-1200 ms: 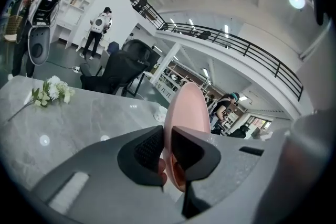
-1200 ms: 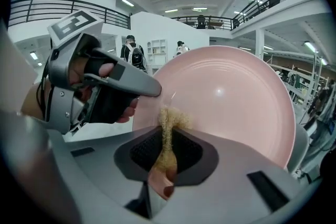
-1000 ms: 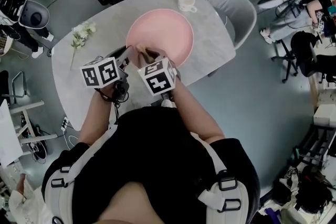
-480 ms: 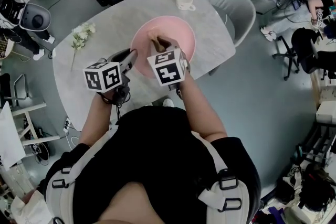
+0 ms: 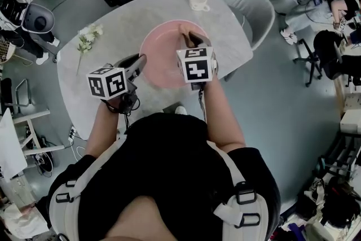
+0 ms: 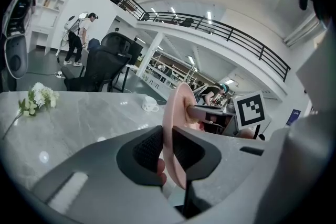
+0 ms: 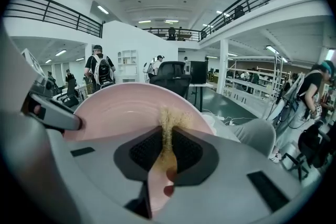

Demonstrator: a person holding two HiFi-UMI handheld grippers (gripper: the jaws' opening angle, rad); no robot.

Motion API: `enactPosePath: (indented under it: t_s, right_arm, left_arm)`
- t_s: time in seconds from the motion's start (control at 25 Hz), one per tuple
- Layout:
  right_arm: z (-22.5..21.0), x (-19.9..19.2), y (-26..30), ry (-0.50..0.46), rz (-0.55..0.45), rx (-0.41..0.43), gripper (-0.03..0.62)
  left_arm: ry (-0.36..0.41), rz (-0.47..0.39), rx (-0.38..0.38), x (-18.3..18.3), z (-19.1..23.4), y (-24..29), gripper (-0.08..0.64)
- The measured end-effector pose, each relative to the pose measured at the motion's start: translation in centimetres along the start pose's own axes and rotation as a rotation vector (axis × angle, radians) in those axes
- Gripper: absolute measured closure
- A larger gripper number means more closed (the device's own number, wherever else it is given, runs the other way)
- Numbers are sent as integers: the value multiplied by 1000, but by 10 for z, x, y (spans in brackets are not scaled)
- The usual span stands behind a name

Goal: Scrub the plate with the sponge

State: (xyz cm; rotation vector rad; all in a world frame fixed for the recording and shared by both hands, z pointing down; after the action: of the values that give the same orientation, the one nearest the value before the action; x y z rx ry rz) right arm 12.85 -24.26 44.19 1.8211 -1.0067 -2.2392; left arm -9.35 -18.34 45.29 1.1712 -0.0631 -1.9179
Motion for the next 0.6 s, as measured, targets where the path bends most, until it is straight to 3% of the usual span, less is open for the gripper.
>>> enactPosePath:
  t_s: [0.16, 0.4, 0.6]
  right_arm:
    - [14, -3, -1, -45, -6, 22, 539]
    - [59, -10, 4, -159, -25, 172, 539]
    - [89, -19, 2, -245, -5, 313, 539]
  left_arm:
    - [-29, -18, 29, -1, 5, -2, 509]
    - [-64, -37, 39, 4, 7, 0, 509]
    - [-136, -75, 70, 7, 15, -4, 509]
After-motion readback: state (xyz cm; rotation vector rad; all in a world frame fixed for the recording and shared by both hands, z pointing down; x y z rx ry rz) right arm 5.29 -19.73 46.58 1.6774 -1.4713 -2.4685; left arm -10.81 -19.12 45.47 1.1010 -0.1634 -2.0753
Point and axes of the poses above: the fingertips, and each gripper's own axes: y forward along the fingers, z to its left, x out of its top, the point moved 8 cm from there along -y, backward along the fingers, and after that the axes turned 4 degrees about -y, right-handed, at the moved point
